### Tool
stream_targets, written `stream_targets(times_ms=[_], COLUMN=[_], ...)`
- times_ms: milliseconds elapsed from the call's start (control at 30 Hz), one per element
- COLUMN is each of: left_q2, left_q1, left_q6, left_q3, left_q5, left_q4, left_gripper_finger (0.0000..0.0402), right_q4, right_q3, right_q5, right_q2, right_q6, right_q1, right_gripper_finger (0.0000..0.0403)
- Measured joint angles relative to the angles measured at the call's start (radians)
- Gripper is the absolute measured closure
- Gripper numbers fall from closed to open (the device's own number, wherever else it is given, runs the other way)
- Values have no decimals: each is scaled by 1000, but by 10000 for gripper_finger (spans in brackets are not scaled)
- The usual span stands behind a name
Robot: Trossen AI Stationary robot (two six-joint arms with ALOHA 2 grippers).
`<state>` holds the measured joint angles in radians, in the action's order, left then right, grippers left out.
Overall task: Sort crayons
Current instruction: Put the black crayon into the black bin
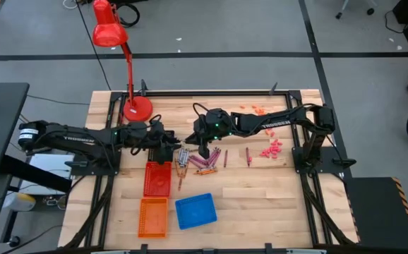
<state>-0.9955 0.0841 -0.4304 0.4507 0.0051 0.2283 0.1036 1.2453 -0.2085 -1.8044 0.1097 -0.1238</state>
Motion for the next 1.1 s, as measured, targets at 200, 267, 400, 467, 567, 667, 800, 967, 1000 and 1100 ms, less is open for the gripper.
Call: stream_targets(times_ms=[200, 267, 400, 467, 567, 667, 800, 967, 1000, 1100], left_q2=[-40, -41, -40, -40, -40, -40, -40, -40, -40, -40], left_q1=[0, 1, 4, 4, 4, 4, 4, 4, 4, 4], left_q6=[-5, -4, -5, -5, -4, -4, -4, -4, -4, -4], left_q3=[0, 0, 0, 0, 0, 0, 0, 0, 0, 0], left_q5=[-1, -1, -1, -1, -1, -9, -11, -11, -11, -11], left_q4=[53, 51, 53, 53, 52, 53, 52, 52, 52, 52], left_gripper_finger=[295, 297, 298, 299, 299, 299, 299, 299, 299, 303], right_q4=[0, -2, -3, -10, -19, -25, -32, -32, -32, -32], right_q3=[0, 0, 0, 0, 0, 0, 0, 0, 0, 0], right_q5=[-2, -2, -21, -27, -29, -29, -29, -29, -29, -29], right_q2=[0, 0, 0, 0, -1, -1, -1, -1, -1, -1], right_q6=[-1, -5, -8, -8, -8, -9, -9, -16, -16, -16], right_q1=[0, 0, 0, 0, 0, 0, 4, 7, 7, 7], right_gripper_finger=[368, 368, 368, 368, 368, 368, 368, 368, 368, 368])
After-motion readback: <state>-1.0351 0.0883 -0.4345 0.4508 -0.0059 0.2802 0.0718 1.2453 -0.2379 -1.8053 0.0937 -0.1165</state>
